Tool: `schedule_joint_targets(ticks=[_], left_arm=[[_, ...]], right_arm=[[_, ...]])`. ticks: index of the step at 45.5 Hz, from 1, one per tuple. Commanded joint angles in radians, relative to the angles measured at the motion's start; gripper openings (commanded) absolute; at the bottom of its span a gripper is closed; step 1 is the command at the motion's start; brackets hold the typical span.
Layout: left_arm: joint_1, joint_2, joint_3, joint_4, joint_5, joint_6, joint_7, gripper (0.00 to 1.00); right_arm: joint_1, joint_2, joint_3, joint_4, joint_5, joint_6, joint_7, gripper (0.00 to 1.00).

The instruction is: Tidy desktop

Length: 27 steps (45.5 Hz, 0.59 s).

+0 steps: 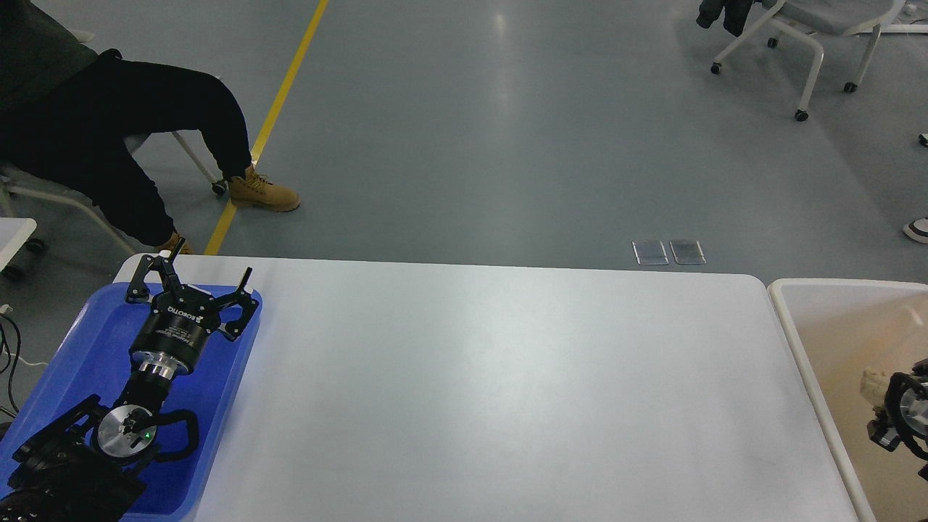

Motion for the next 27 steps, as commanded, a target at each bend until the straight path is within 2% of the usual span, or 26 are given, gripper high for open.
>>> schedule_joint_targets(ticks=[1,27], left_arm=[[0.000,0.000,0.001,0.000,0.000,0.000,0.000,0.99],[0.000,0.000,0.001,0.000,0.000,0.000,0.000,0.99]], right_arm=[[-0.005,-0.001,0.003,0.001,-0.002,0.005,0.002,1.00],[0.062,-0.029,-0.008,0.014,-0.014,0.003,0.006,1.00]])
